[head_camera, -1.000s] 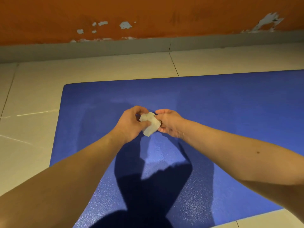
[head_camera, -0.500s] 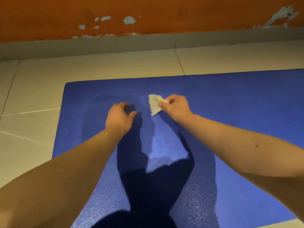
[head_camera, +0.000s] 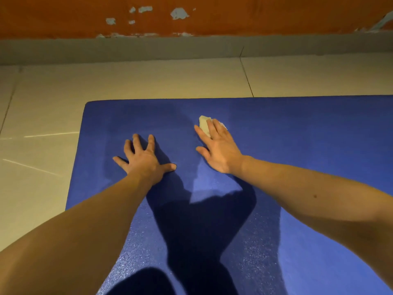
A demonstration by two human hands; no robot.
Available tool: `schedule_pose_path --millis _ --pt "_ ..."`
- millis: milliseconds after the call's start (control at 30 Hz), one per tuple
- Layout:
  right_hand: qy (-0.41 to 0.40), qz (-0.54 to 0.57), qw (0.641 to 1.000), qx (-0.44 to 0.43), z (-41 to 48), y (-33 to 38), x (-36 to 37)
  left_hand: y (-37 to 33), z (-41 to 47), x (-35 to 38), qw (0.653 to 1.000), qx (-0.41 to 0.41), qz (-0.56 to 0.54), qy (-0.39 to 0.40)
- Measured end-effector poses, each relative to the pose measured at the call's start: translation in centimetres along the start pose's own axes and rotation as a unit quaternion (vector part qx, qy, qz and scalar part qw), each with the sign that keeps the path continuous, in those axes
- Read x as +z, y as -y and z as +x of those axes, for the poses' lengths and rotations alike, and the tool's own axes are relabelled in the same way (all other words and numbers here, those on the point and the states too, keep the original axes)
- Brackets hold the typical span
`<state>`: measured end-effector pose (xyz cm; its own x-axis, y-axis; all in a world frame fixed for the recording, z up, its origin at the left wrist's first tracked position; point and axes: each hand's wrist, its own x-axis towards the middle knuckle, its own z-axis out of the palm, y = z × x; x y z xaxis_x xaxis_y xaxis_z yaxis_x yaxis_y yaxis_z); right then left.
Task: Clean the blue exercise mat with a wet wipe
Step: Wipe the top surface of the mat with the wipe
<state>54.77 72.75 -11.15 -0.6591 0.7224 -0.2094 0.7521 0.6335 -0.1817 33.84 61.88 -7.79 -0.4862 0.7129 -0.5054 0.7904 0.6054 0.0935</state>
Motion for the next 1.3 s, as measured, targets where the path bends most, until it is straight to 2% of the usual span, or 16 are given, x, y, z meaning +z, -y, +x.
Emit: schedule_pose_path --millis 67,267,367,467,533,600,667,733,867,1000,1100,1167,1233,1300 --pt "0.019 0.006 1.0 0.02 0.8 0.3 0.2 0.1 0.0 0.1 1.0 0.001 0.003 0.0" --pt "-0.035 0.101 0.987 0.123 6.4 3.0 -1.3 0.3 0.0 0.3 1.0 0.008 -0.001 0.0" --pt "-0.006 0.071 0.997 0.031 6.9 7.1 -1.0 0.2 0.0 0.2 1.0 0.004 0.0 0.004" --pt "0.006 0.058 0.998 -0.03 7.0 5.9 -1.5 0.2 0.0 0.0 1.0 0.001 0.002 0.004" --pt "-0.017 0.075 0.997 0.02 7.4 2.5 -2.8 0.1 0.0 0.0 1.0 0.003 0.001 0.005" --pt "-0.033 0.049 0.991 0.12 7.8 -1.9 -3.8 0.1 0.0 0.0 1.0 0.007 0.003 0.006" --pt "-0.003 0.02 0.975 0.223 7.7 -5.3 -4.7 0.1 0.0 0.0 1.0 0.005 0.003 0.002" --pt "-0.007 0.038 0.965 0.26 7.6 -6.8 -4.8 0.0 0.1 0.0 1.0 0.006 0.003 0.005" --pt "-0.016 0.03 0.98 0.197 7.3 -5.6 -3.5 0.0 0.0 -0.1 1.0 0.004 0.004 0.014" --pt "-0.059 0.076 0.972 0.214 7.3 -1.9 -1.8 -0.1 0.1 -0.1 1.0 0.001 0.004 0.016" --pt "-0.043 0.067 0.992 0.094 7.1 1.6 -0.4 0.0 0.1 -0.1 1.0 0.001 -0.002 0.014" --pt "-0.025 0.04 0.998 0.047 6.6 1.5 -0.4 0.0 0.1 -0.1 1.0 0.001 0.001 0.011" --pt "-0.033 0.015 0.997 0.063 6.7 -0.4 -1.0 0.0 0.1 -0.1 1.0 0.003 0.006 0.008" --pt "-0.031 0.051 0.994 0.093 6.9 -1.8 -2.2 0.2 0.1 -0.1 1.0 0.004 0.005 0.009"
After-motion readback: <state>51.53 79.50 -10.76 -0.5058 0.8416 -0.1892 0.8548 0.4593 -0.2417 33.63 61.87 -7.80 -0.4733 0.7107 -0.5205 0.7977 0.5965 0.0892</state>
